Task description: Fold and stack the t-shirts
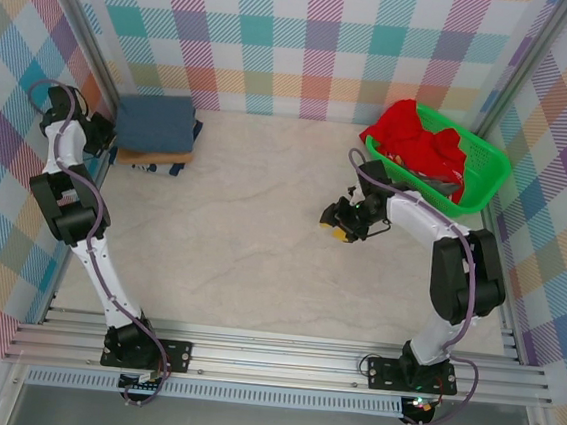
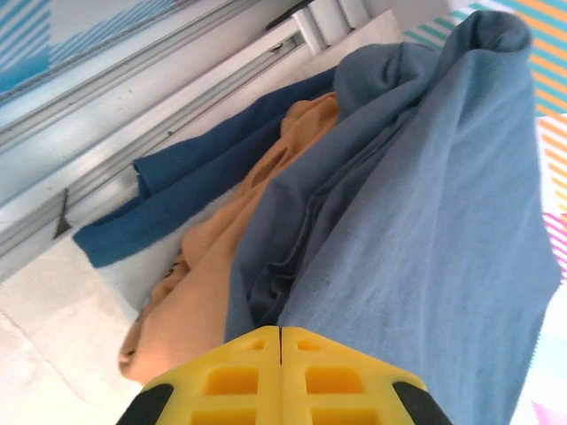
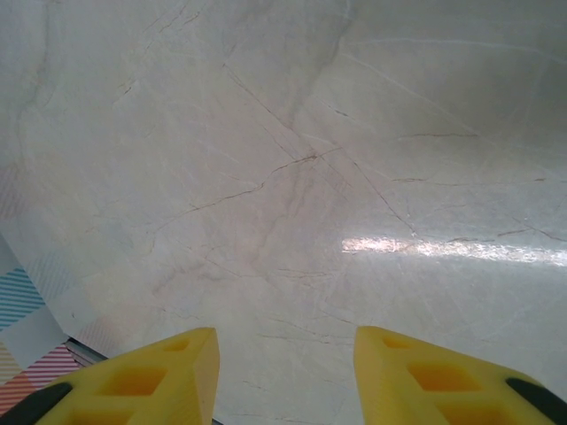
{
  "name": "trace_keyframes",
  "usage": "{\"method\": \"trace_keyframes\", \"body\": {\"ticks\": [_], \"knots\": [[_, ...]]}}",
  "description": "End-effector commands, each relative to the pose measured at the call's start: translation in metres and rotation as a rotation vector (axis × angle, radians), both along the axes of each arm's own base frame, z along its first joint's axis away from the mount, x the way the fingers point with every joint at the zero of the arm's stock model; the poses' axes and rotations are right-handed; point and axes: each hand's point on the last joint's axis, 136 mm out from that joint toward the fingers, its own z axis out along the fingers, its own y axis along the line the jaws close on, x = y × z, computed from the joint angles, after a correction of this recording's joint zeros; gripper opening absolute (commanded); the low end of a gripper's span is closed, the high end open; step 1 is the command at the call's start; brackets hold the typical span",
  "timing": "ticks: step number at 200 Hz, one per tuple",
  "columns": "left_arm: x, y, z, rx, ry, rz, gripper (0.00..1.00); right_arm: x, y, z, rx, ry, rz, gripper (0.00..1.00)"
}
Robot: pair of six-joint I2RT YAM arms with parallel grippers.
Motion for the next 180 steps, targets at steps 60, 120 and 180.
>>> {"method": "trace_keyframes", "body": {"ticks": [60,120,180], "knots": [[-0.007,0.024,-0.01,0.083,0.08,-0.035,0.0,-0.009,-0.003,0.009,0.001,-0.001,0.007,0.44],[-0.025,-0.005,0.033,0.087,0.029,0.014,0.7,-0.009,-0.003,0.011,0.005,-0.007,0.01,0.44],[-0.039,-0.059,0.013,-0.198,-0.109,0.193,0.65,-0.005,0.001,0.009,0.02,-0.015,0.01,0.44]]}}
